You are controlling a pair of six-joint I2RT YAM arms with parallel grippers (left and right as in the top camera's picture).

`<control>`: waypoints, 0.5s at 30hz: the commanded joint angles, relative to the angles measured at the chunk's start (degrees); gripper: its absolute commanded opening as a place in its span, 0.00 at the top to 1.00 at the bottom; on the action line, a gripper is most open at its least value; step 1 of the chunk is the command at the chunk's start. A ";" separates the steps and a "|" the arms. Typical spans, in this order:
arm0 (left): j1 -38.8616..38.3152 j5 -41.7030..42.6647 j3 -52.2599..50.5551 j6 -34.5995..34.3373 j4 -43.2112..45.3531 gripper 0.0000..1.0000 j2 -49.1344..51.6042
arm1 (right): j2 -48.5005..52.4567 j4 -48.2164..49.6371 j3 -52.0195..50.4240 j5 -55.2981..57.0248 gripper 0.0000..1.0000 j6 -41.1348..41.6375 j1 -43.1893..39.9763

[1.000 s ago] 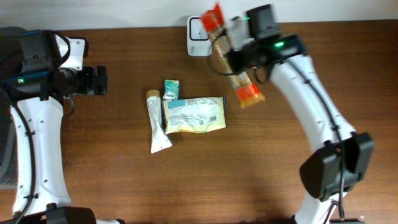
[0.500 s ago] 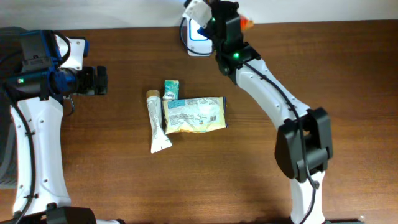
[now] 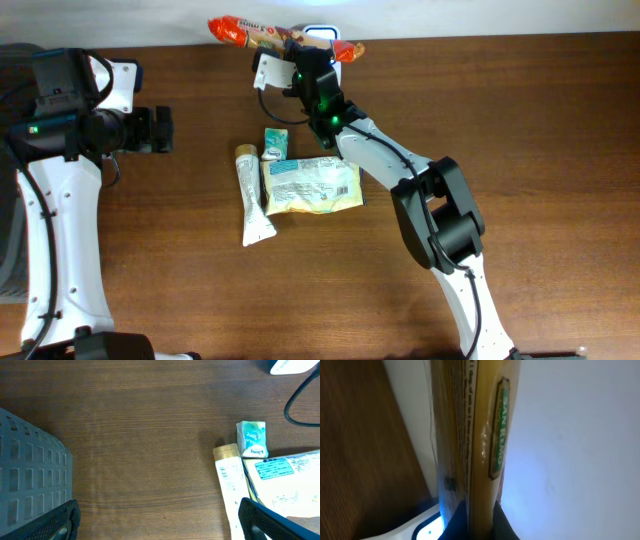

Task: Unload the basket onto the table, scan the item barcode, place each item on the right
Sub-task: 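Carry the pasta pack with the right gripper over the white scanner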

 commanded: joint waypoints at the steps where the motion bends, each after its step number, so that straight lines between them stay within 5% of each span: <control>1: 0.04 -0.22 0.07 0.74 -0.02 0.01 -1.49 | -2.60 3.13 2.43 0.61 0.96 -2.10 -0.17; 15: 0.04 -0.22 0.07 0.74 -0.02 0.01 -1.49 | -2.60 2.89 2.43 3.41 0.96 -3.52 -0.44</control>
